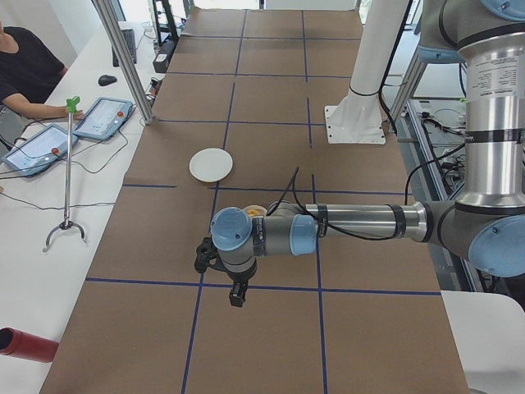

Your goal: Move apple from plate to bowl

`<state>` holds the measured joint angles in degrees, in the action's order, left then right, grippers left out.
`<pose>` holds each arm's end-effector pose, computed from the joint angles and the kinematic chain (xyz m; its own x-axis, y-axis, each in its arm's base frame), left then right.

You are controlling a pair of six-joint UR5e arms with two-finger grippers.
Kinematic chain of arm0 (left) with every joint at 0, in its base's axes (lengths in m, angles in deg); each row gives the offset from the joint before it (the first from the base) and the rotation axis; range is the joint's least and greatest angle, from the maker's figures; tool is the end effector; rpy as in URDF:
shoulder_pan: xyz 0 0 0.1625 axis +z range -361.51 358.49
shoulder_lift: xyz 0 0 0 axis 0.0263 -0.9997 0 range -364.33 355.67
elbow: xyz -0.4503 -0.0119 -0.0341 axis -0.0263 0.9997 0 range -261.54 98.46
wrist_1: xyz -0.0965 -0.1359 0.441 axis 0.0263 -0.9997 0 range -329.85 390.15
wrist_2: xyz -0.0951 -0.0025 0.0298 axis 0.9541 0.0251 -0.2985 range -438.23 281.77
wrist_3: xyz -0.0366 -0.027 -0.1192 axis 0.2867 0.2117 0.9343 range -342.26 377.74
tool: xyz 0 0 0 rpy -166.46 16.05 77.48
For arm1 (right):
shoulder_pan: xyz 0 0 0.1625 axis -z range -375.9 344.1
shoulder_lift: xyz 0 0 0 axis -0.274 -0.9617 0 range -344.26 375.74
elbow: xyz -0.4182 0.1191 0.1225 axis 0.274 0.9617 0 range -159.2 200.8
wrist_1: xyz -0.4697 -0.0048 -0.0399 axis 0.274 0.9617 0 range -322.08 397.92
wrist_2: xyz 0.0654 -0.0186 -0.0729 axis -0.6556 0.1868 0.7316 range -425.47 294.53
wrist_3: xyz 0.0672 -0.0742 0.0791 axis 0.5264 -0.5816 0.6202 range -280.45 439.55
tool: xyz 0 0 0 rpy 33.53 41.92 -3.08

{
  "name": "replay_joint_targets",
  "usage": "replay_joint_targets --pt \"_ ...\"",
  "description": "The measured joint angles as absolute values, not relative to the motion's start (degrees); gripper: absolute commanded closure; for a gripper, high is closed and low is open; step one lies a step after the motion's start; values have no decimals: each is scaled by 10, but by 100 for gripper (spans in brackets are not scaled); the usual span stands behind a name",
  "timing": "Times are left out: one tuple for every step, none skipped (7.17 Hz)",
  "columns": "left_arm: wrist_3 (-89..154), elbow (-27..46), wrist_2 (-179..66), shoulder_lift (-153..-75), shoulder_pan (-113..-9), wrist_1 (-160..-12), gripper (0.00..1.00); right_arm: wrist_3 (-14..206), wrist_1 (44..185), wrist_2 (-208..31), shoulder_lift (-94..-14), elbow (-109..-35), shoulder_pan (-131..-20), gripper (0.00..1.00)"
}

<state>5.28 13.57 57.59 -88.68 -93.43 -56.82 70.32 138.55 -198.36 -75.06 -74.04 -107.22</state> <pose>-0.0587 -0.5000 0.7111 0.6859 0.1490 -0.7123 -0.1173 0.9886 0.0939 0.0588 -0.5319 0.6866 0.7249 -0.0654 0.6857 0.0946 0.9955 -0.0051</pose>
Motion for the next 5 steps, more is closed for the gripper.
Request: replay_joint_targets --pt "93 135 576 -888 -934 -569 0 703 1386 -1984 -751 -740 -1072 0" --pt "127 136 575 -890 -934 -571 0 703 1386 -1984 -751 -740 -1072 0" --pt "141 136 574 -891 -934 -573 0 703 1386 -1984 -751 -740 -1072 0" --pt "144 137 573 -892 -934 -575 0 703 1386 -1984 -751 -740 -1072 0" --pt "144 137 573 -892 -935 -576 0 703 1386 -1984 -751 -740 -1072 0"
